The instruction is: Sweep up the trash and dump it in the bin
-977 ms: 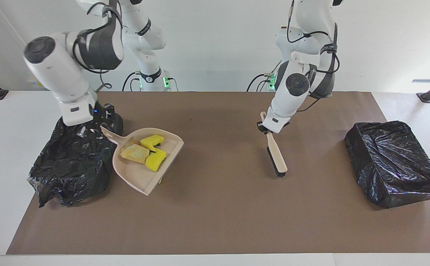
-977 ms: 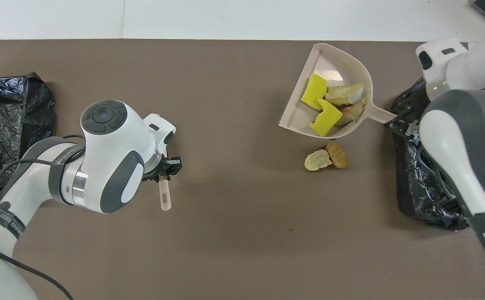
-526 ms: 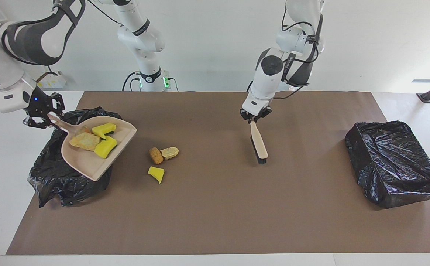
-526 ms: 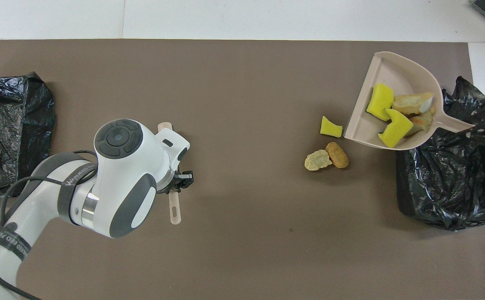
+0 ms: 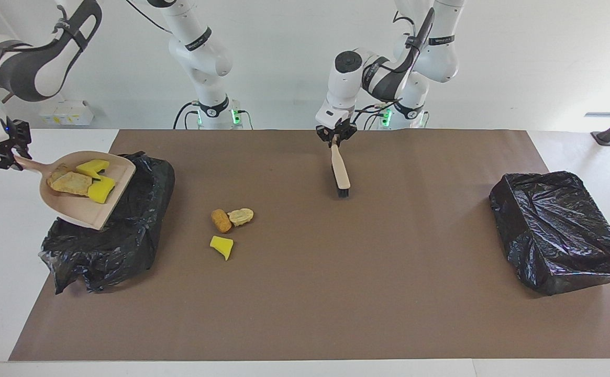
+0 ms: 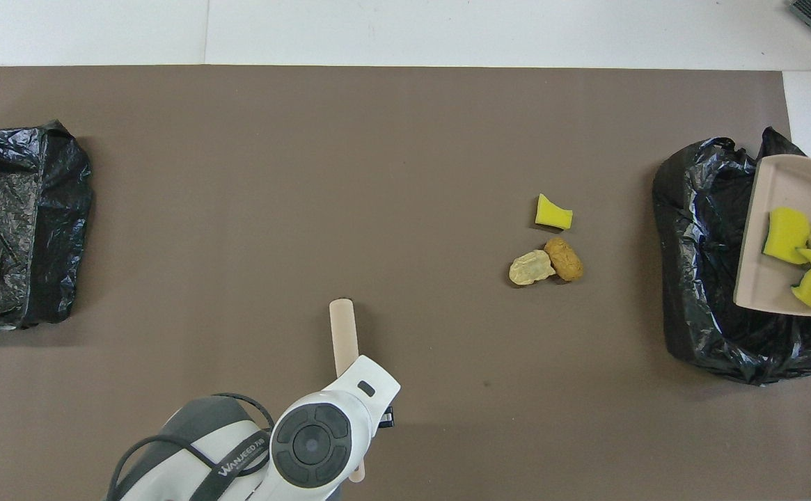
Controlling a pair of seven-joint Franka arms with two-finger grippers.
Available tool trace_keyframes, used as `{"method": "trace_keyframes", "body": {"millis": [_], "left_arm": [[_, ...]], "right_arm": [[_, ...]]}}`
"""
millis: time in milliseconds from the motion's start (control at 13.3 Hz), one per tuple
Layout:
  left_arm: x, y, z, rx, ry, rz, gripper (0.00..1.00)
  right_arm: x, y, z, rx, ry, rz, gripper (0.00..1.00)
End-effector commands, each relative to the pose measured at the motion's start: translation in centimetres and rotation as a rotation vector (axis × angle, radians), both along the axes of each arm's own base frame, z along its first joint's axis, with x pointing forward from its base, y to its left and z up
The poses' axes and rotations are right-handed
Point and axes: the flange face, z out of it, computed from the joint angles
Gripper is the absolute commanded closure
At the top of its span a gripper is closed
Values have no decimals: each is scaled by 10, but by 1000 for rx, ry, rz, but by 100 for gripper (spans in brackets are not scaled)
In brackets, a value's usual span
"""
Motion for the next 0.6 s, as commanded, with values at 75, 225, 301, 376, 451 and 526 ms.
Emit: {"method": "trace_keyframes", "body": {"millis": [75, 225, 301, 376, 451, 526], "left_arm": [[-4, 6, 0, -21, -9, 14, 93], [15, 8, -1, -20, -8, 53, 0], [34, 12, 2, -18, -7, 91, 0], [50, 17, 5, -15, -3, 117, 0], [70, 26, 17, -21, -6, 144, 0], [93, 39, 27, -28, -12, 159, 0]], "right_arm": [[9, 37, -5, -157, 18, 180, 100], [18, 48, -2, -227, 21, 235, 100], [19, 50, -2, -237, 15, 232, 100], [19, 50, -2, -242, 19, 231, 100], [22, 53, 0, -252, 18, 239, 100], [24, 54, 3, -269, 20, 247, 100]]}}
